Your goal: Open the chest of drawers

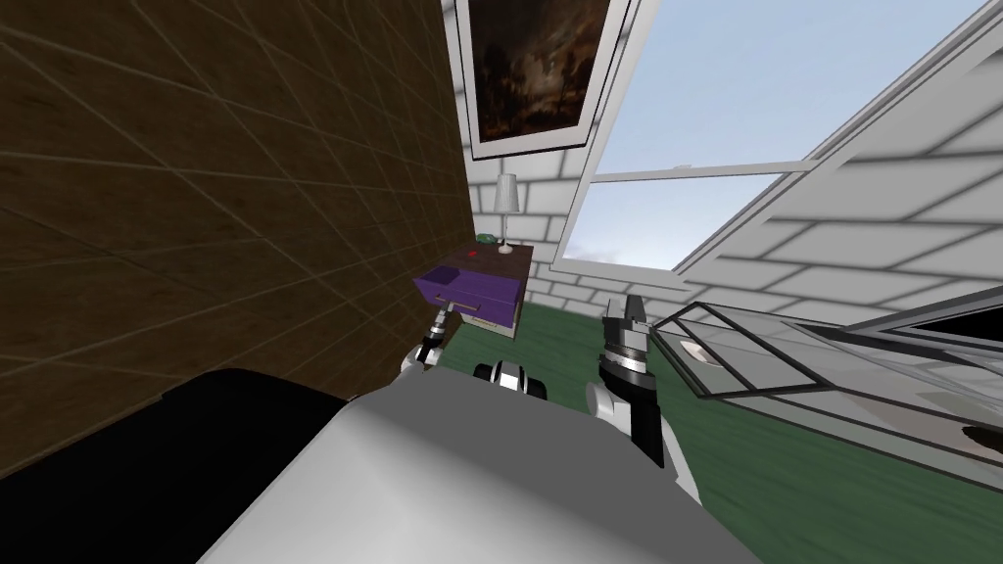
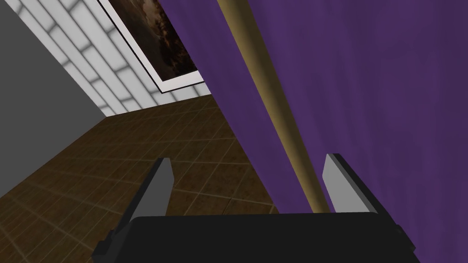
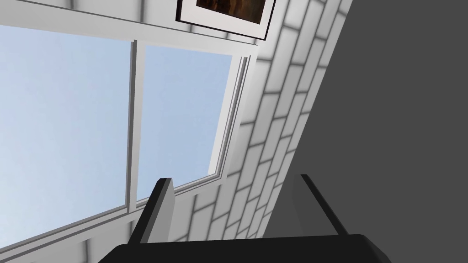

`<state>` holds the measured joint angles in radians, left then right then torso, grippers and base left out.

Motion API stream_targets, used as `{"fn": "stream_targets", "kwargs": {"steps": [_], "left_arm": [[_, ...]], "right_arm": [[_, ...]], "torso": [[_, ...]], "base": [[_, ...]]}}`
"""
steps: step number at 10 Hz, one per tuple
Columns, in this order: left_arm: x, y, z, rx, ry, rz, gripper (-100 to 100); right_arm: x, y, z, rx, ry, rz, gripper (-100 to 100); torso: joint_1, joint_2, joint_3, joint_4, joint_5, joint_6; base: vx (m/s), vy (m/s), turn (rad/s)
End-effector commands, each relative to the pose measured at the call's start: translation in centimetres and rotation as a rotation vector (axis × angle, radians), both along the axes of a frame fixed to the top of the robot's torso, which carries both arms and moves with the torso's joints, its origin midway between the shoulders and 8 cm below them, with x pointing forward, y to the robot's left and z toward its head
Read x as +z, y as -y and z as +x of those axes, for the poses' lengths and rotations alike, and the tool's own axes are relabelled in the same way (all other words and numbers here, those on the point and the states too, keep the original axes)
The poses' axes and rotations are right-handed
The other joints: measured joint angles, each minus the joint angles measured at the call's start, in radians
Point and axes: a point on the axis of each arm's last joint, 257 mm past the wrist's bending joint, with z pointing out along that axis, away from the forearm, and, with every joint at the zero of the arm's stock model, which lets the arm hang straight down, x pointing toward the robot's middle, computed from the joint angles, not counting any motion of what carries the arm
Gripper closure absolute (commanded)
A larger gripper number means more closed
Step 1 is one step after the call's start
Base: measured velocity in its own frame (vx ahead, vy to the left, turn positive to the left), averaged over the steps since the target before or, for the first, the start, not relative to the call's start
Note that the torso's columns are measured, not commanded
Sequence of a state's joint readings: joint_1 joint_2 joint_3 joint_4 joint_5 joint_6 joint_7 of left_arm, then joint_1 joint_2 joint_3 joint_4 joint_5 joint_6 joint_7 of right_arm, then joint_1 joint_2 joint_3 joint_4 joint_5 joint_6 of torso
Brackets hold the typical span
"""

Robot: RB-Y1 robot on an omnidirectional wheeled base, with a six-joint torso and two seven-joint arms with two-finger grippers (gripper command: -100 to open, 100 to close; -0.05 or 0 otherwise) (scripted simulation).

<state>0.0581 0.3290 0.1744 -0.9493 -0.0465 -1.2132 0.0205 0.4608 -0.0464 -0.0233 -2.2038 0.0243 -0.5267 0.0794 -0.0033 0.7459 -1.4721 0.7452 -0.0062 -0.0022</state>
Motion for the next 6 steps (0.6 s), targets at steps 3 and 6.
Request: {"fn": "stream_targets", "kwargs": {"steps": [3, 6], "left_arm": [[-0.2, -0.5, 0.5, 0.006, -0.025, -0.009, 0], [-0.7, -0.6, 0.4, 0.010, -0.039, -0.012, 0]], "right_arm": [[0.0, 0.0, 0.0, 0.000, 0.000, 0.000, 0], [0.0, 0.0, 0.0, 0.000, 0.000, 0.000, 0]], "torso": [[-0.001, -0.003, -0.002, -0.002, 0.001, 0.002], [0.001, -0.006, -0.003, -0.005, 0.004, 0.003]], "base": [[-0.008, -0.005, 0.001], [0.000, 0.000, 0.000]]}}
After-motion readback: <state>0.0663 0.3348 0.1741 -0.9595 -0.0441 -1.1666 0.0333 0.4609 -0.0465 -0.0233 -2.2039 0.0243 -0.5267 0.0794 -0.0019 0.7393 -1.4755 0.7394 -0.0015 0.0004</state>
